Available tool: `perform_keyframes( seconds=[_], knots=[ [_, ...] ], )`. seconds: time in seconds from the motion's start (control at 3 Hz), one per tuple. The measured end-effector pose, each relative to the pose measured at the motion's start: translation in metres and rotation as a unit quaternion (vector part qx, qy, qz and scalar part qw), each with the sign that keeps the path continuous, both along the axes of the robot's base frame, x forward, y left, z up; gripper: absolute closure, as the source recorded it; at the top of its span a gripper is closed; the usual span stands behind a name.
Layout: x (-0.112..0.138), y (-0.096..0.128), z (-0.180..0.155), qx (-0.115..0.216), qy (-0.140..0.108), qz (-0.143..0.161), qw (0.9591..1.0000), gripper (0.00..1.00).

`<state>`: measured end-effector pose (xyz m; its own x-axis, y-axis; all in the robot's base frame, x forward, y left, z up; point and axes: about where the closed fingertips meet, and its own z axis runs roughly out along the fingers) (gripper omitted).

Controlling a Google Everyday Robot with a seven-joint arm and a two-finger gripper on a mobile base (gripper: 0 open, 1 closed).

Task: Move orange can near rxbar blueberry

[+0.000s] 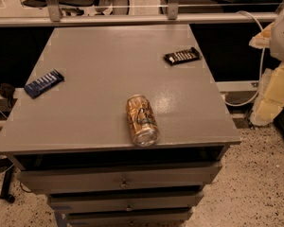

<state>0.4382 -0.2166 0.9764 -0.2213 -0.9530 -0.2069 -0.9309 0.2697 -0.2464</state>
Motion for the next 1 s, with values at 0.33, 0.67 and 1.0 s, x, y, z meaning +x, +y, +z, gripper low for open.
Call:
perform_keyframes(
  seconds=[0.33, 0.67, 1.0],
  knots=[
    [0.000, 0.000, 0.000, 0.000, 0.000, 0.000, 1.0000, 0.00],
    [0.002, 0.010, 0.000, 0.002, -0.005, 0.011, 0.9999, 0.00],
    [0.019, 0.049, -0.013, 0.020, -0.003, 0.015, 0.9997, 0.00]
  ],
)
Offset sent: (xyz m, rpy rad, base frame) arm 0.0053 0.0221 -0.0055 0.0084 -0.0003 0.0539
